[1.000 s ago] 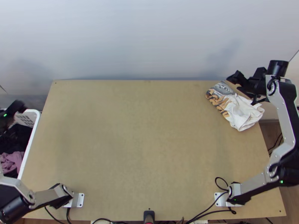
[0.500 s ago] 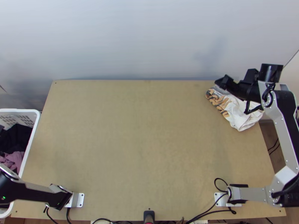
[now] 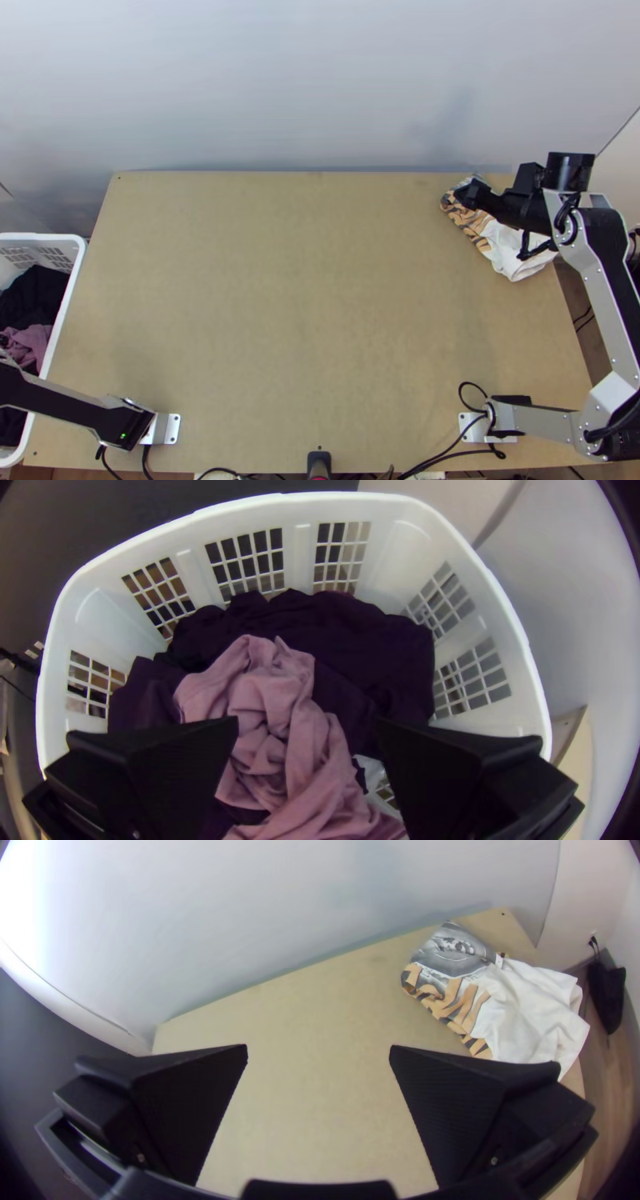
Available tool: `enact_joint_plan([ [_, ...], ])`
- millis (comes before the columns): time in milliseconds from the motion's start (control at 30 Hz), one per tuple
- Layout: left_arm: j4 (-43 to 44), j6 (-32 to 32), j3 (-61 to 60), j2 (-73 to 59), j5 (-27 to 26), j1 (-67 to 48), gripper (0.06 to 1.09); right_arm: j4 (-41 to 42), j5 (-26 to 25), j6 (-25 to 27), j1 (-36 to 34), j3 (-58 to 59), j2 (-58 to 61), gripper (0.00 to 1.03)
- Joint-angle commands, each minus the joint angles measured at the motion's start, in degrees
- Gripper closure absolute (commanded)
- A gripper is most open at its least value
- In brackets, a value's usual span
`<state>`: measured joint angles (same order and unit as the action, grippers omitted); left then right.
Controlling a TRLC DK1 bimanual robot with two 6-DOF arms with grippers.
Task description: Fold the t-shirt
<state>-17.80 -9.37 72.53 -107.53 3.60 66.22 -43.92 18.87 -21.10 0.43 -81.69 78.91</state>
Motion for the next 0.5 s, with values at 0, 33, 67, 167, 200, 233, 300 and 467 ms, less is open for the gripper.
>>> enact_joint_plan([
  [0,0.5,-0.4,5.0,-8.1,3.0,1.1,0.22,-0.1,-1.0,0.8,0.7,1.3,-0.4,0.03],
  [33,0.3,-0.5,5.4,-8.8,3.1,1.1,0.22,-0.1,-1.2,0.8,0.7,1.3,-0.4,0.03],
  [67,0.0,-0.5,5.8,-9.4,3.1,1.0,0.22,-0.1,-1.2,0.9,0.7,1.3,-0.4,0.03],
  [167,-0.2,-0.5,6.8,-11.8,3.8,1.1,0.22,-0.3,-1.4,1.0,0.8,1.3,-0.3,0.03],
  [200,-0.3,-0.5,7.3,-12.7,4.1,1.2,0.22,-0.4,-1.5,1.1,0.9,1.3,-0.3,0.03],
  [233,-0.5,-0.5,7.8,-13.5,4.7,1.3,0.22,-0.4,-1.6,1.1,1.0,1.3,-0.3,0.03],
  [300,-0.9,-0.3,8.9,-15.0,5.4,1.6,0.22,-0.4,-1.6,1.2,1.0,1.4,-0.2,0.03],
  [467,-3.5,-0.2,13.6,-19.5,7.0,2.8,0.23,-0.5,-1.8,1.2,1.3,1.9,-0.1,0.03],
])
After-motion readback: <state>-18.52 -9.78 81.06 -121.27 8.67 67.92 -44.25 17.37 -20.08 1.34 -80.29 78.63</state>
